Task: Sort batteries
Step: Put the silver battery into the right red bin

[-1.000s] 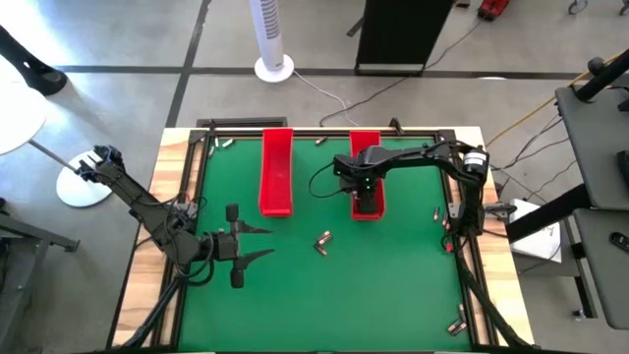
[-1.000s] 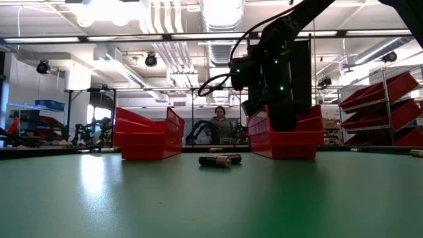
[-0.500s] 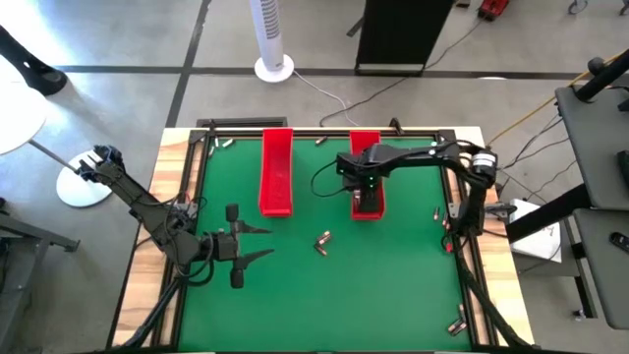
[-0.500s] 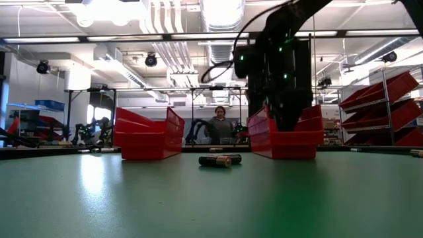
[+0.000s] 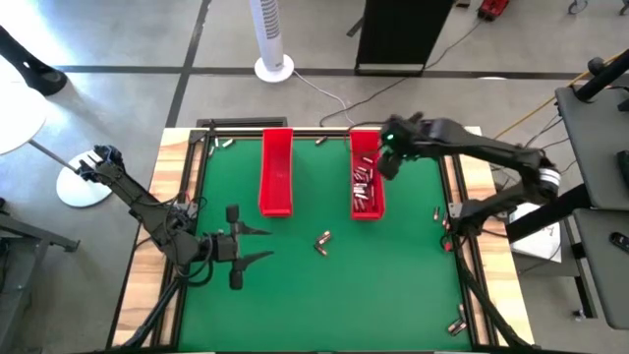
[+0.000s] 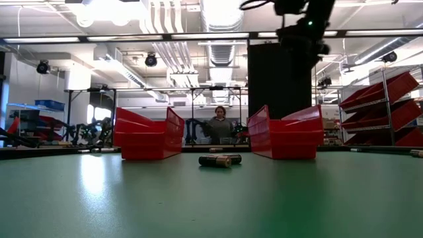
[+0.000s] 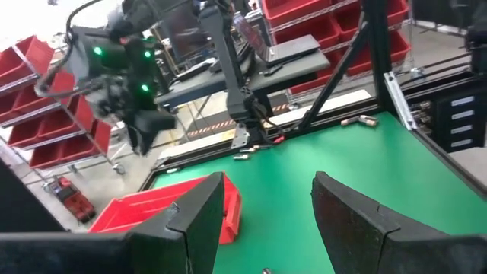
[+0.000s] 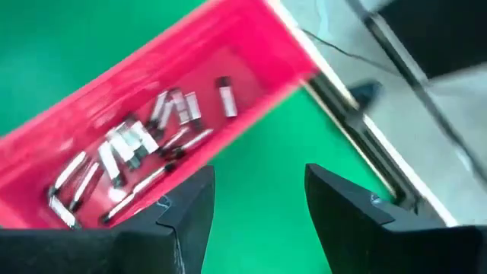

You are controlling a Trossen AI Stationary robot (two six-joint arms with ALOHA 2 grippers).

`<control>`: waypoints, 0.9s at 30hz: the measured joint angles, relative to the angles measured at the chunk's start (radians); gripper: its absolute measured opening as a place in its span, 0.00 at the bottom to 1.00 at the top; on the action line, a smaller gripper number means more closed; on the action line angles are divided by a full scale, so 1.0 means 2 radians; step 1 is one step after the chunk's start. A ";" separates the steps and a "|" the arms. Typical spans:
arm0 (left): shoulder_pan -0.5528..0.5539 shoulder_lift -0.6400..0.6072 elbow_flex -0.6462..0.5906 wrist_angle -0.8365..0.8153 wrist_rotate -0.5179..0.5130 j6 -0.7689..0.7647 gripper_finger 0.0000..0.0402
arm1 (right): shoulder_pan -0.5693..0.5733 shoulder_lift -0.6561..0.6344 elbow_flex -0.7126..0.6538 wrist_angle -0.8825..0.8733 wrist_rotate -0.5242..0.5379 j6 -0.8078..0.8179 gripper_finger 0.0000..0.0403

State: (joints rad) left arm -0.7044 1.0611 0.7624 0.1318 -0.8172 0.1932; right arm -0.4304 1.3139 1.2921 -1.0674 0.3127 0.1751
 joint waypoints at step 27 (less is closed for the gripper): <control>-0.022 0.000 0.005 0.000 0.012 0.004 0.45 | -0.169 -0.013 -0.261 0.158 0.167 0.594 0.45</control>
State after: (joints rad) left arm -0.7479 1.0611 0.7715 0.1313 -0.7929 0.2012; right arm -0.7675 1.2884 0.7703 -0.7507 0.6462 1.3634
